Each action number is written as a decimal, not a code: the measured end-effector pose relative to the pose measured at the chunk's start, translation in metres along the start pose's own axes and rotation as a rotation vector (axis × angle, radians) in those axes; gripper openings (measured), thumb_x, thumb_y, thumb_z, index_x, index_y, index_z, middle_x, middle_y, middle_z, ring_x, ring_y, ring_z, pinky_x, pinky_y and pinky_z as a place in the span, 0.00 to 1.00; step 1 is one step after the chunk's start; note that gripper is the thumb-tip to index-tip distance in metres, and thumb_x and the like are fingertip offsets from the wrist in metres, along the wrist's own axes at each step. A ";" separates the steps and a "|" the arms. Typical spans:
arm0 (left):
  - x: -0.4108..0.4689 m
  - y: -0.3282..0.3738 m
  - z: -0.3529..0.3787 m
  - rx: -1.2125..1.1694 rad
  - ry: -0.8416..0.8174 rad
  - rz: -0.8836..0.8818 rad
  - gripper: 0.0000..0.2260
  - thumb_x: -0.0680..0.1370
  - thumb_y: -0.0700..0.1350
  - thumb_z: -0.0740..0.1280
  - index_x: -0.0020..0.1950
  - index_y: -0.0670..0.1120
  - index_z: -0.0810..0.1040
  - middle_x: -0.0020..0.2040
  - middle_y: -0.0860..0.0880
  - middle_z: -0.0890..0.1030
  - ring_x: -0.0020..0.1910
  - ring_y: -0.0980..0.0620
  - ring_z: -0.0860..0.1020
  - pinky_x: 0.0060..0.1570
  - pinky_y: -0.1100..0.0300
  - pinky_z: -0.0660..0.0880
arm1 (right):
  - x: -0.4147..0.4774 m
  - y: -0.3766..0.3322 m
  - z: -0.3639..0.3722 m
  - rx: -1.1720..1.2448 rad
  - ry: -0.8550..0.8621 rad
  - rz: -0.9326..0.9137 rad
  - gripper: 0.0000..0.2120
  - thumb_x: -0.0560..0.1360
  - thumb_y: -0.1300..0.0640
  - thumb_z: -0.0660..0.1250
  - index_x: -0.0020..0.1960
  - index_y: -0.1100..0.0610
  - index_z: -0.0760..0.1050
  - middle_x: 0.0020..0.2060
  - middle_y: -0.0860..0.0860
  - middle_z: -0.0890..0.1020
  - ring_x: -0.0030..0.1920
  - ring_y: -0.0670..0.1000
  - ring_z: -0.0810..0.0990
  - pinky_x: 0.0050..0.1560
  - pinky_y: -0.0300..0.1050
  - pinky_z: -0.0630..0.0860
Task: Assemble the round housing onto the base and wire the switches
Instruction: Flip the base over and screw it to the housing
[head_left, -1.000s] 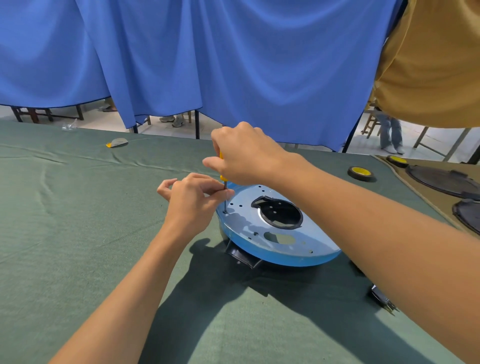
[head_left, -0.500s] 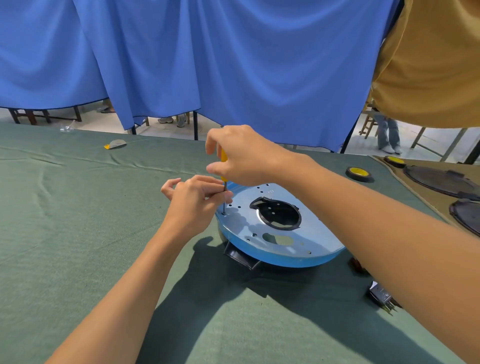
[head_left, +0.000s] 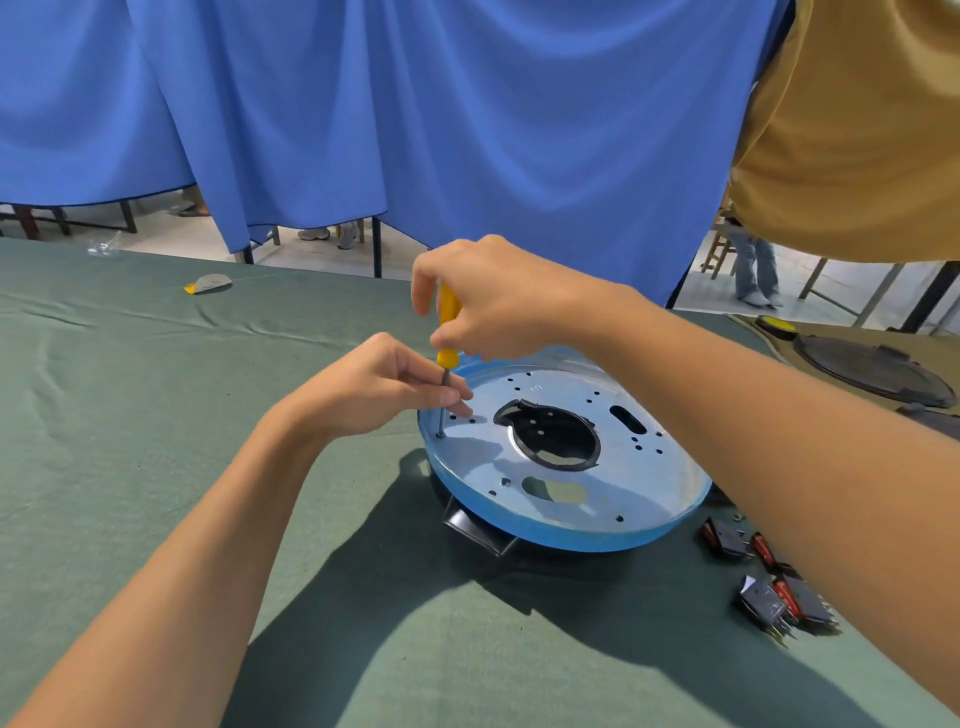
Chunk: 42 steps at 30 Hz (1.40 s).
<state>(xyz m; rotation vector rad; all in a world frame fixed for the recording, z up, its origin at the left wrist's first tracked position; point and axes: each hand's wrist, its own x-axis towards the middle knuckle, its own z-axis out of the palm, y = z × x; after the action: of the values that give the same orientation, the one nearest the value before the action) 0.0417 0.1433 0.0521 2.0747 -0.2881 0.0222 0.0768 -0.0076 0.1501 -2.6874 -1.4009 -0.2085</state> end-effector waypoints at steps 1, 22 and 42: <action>0.001 0.000 -0.001 -0.005 -0.031 -0.006 0.07 0.77 0.38 0.70 0.47 0.48 0.86 0.51 0.52 0.86 0.58 0.61 0.80 0.62 0.66 0.72 | 0.000 0.001 -0.001 -0.001 0.010 0.001 0.05 0.74 0.55 0.69 0.46 0.50 0.73 0.36 0.40 0.67 0.41 0.44 0.67 0.32 0.36 0.62; -0.002 0.000 -0.003 0.045 0.115 0.042 0.04 0.75 0.41 0.73 0.42 0.46 0.88 0.44 0.50 0.87 0.56 0.51 0.82 0.64 0.52 0.74 | 0.002 0.001 0.005 0.001 -0.005 -0.021 0.14 0.75 0.50 0.69 0.57 0.53 0.72 0.38 0.41 0.69 0.43 0.47 0.68 0.37 0.38 0.64; -0.005 -0.006 0.013 -0.048 0.252 0.058 0.04 0.71 0.44 0.76 0.39 0.53 0.88 0.40 0.48 0.87 0.42 0.46 0.79 0.50 0.49 0.74 | 0.000 -0.007 0.004 -0.057 0.079 0.212 0.18 0.77 0.44 0.65 0.35 0.52 0.62 0.35 0.50 0.64 0.35 0.52 0.68 0.34 0.46 0.64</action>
<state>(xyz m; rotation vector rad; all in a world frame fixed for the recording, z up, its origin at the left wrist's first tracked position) 0.0370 0.1359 0.0393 1.9902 -0.1912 0.3064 0.0716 -0.0030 0.1466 -2.8136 -1.0951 -0.3370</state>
